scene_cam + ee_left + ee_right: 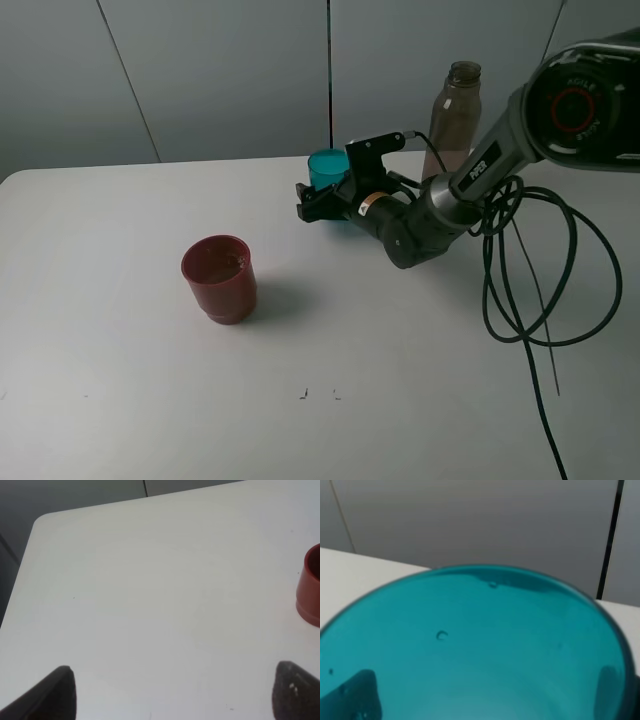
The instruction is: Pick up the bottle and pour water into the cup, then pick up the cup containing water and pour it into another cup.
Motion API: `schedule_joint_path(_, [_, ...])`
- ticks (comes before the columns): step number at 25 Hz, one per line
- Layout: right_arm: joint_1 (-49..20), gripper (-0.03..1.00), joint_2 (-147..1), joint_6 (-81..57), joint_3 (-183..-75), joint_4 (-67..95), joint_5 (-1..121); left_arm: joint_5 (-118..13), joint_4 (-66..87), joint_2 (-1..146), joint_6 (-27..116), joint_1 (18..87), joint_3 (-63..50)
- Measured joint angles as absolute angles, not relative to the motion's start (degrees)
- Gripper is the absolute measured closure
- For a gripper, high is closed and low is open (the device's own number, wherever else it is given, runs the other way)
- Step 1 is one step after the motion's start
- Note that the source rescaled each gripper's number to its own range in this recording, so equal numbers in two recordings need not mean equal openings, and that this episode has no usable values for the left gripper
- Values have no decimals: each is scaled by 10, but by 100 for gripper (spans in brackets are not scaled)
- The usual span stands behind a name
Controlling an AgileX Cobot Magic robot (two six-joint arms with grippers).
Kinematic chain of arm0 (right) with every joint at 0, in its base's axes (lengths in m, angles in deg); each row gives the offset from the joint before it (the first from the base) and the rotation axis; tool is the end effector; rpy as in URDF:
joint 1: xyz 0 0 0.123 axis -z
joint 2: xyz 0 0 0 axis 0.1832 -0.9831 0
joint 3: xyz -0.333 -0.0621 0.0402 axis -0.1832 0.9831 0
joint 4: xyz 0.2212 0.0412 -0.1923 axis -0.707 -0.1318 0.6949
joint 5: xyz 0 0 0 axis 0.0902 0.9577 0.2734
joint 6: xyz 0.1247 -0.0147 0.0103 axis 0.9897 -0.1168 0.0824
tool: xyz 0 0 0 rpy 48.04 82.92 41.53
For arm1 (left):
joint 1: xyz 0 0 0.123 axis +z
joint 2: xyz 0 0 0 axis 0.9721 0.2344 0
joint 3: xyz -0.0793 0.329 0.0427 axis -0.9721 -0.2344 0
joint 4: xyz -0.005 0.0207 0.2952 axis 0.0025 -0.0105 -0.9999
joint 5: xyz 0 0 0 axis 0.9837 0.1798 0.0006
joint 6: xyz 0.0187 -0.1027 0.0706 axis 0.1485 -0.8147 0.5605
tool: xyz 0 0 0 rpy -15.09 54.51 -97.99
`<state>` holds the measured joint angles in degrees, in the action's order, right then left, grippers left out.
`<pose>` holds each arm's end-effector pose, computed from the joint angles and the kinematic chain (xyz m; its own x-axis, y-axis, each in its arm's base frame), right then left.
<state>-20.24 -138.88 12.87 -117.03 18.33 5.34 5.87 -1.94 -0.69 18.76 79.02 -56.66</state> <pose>0.4646 0.2695 0.0099 -0.3354 -0.0981 -0.9369 -0.4432 0.8941 0.0651 0.0054 -0.0022 0.2858 -0.4646 0.1118 -0.8785 0.0342 0.9935 0.1083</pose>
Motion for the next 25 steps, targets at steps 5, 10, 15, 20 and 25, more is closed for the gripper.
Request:
schedule_joint_path(5, [-202, -3, -1346, 129, -1160, 203, 125, 59, -19, -7, 188, 790, -567])
schedule_joint_path(10, [-202, -3, -1283, 129, -1133, 245, 215, 59, -19, -7, 188, 790, -567])
schedule_joint_path(15, [-202, -3, -1213, 127, -1122, 280, 370, 59, -19, -7, 188, 790, -567])
schedule_joint_path(20, [-202, -3, -1141, 127, -1122, 293, 530, 59, -19, -7, 188, 790, -567])
schedule_joint_path(25, [-202, -3, -1051, 130, -1122, 294, 684, 59, -19, -7, 188, 790, -567])
